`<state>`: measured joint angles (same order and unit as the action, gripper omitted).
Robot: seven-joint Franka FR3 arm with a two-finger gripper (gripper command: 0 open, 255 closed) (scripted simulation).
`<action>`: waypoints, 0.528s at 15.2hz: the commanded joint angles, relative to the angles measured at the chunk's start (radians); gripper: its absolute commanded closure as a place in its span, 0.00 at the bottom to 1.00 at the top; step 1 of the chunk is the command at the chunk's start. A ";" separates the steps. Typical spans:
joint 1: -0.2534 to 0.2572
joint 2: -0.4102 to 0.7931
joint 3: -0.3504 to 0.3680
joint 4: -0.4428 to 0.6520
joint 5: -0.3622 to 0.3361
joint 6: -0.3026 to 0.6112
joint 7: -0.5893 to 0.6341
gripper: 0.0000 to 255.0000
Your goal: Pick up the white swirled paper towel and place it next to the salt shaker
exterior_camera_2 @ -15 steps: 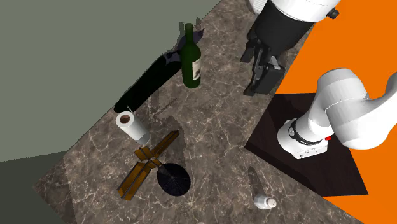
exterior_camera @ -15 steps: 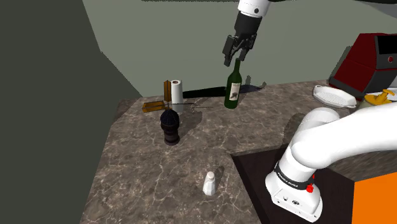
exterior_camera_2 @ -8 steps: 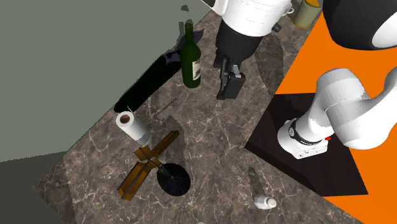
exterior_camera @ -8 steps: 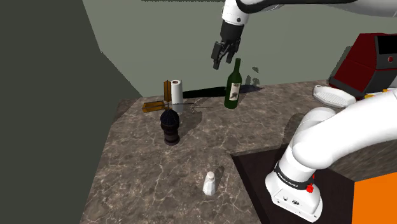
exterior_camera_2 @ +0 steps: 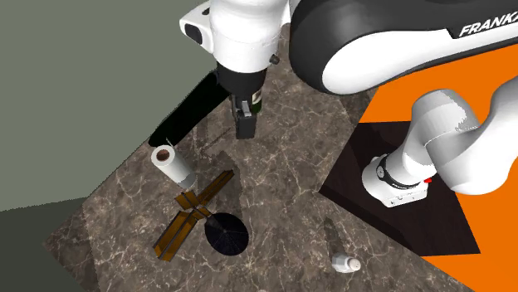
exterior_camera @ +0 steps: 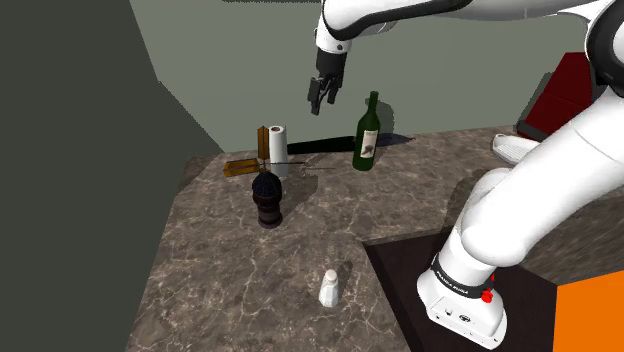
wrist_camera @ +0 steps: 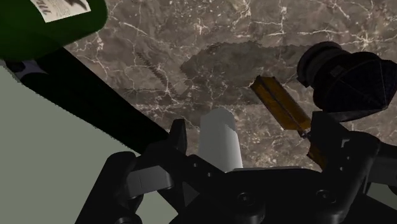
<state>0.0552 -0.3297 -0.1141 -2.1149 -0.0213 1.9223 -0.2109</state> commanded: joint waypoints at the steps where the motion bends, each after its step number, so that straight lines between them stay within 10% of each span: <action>1: 0.008 0.084 -0.010 0.047 0.004 0.029 -0.047 0.00; 8: 0.024 0.361 -0.017 0.252 0.029 0.077 -0.185 0.00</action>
<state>0.0764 -0.0068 -0.1329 -1.8936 0.0043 1.9956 -0.3777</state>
